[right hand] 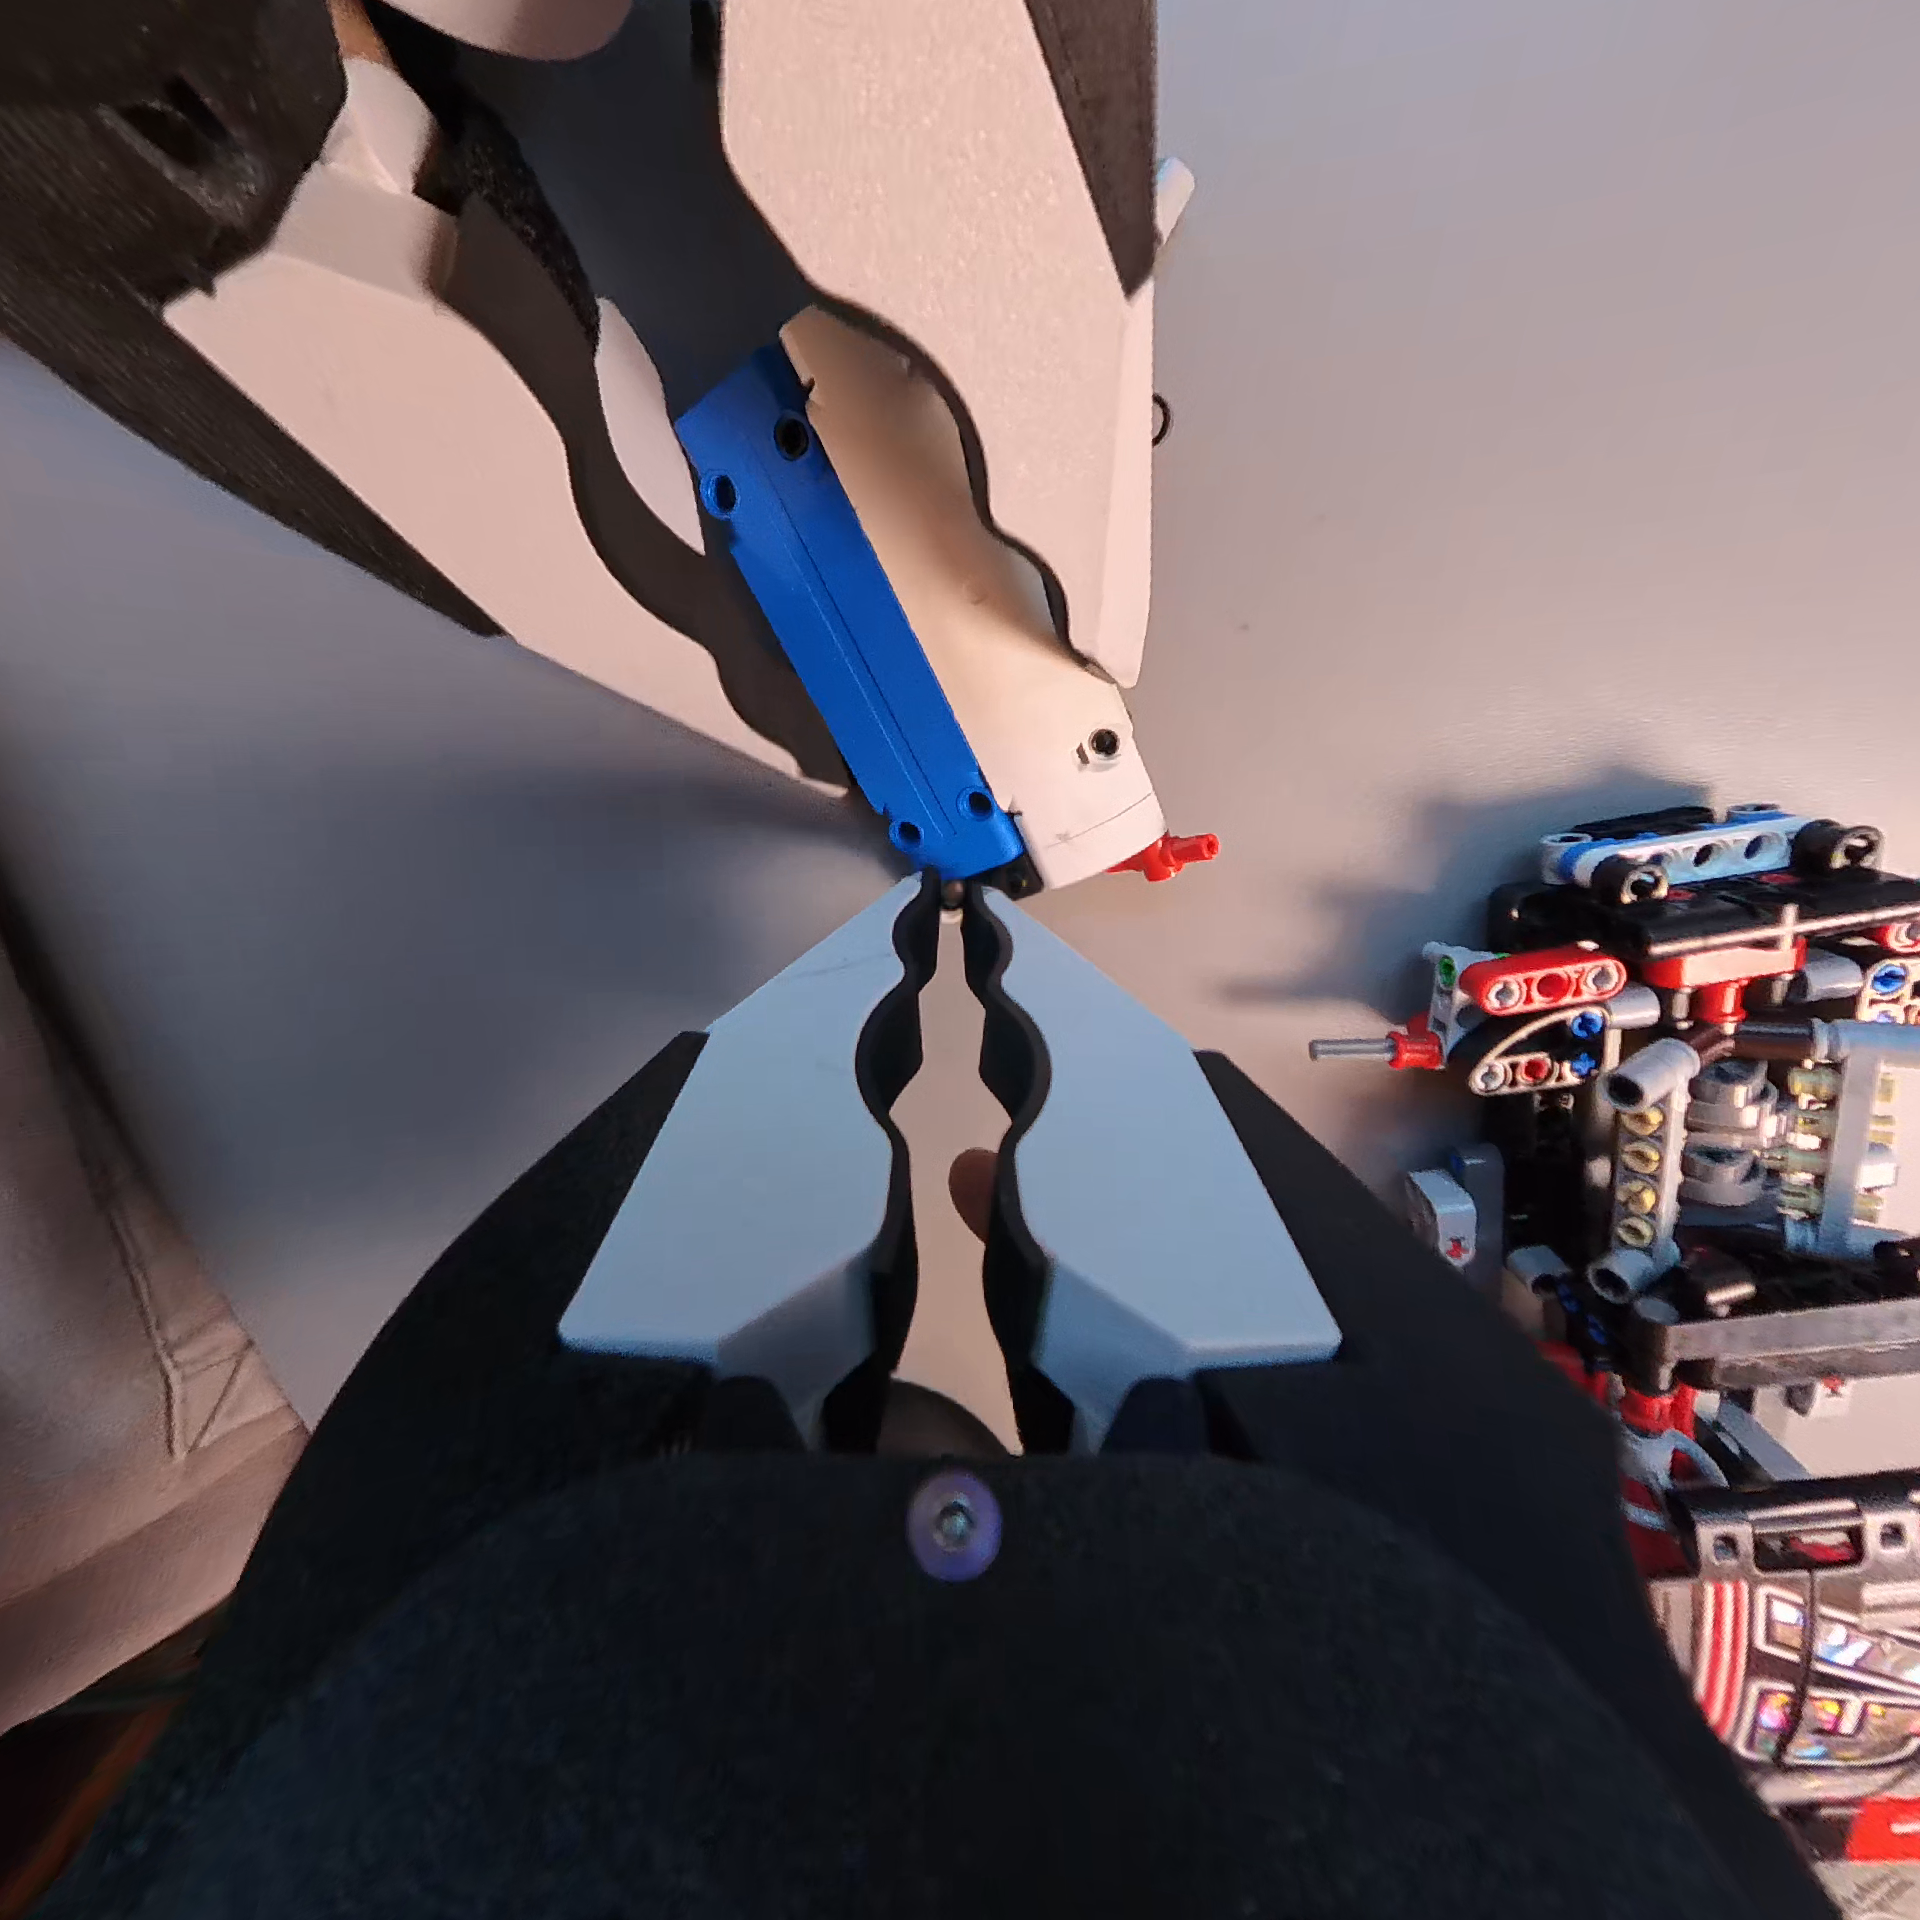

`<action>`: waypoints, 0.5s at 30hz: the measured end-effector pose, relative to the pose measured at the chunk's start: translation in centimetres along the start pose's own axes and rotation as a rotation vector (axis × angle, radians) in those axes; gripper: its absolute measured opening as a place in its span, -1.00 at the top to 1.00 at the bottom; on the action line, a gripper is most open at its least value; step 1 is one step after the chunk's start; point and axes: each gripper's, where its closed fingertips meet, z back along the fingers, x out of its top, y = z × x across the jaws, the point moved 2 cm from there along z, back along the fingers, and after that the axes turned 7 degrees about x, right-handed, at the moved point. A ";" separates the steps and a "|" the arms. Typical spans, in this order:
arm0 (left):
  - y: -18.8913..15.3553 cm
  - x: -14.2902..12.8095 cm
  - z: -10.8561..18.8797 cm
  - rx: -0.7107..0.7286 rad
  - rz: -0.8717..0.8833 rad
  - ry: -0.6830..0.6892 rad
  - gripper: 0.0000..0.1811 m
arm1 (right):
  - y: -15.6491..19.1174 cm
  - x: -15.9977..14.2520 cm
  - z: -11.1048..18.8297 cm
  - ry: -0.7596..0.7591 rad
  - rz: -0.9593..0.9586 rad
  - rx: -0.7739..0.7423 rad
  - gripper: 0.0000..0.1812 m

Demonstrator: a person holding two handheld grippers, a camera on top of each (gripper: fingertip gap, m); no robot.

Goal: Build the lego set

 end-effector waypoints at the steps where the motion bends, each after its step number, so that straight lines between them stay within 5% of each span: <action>1: 0.0 0.0 0.0 0.003 0.002 -0.001 0.45 | 0.0 0.0 -0.1 0.010 0.008 -0.006 0.99; 9: -0.3 0.0 0.1 0.001 0.014 -0.008 0.45 | 0.2 -0.6 0.0 -0.154 -0.038 0.035 0.98; 15: 0.6 0.9 1.0 0.046 0.051 -0.086 0.39 | -0.2 0.2 2.6 -0.627 -0.161 0.108 0.98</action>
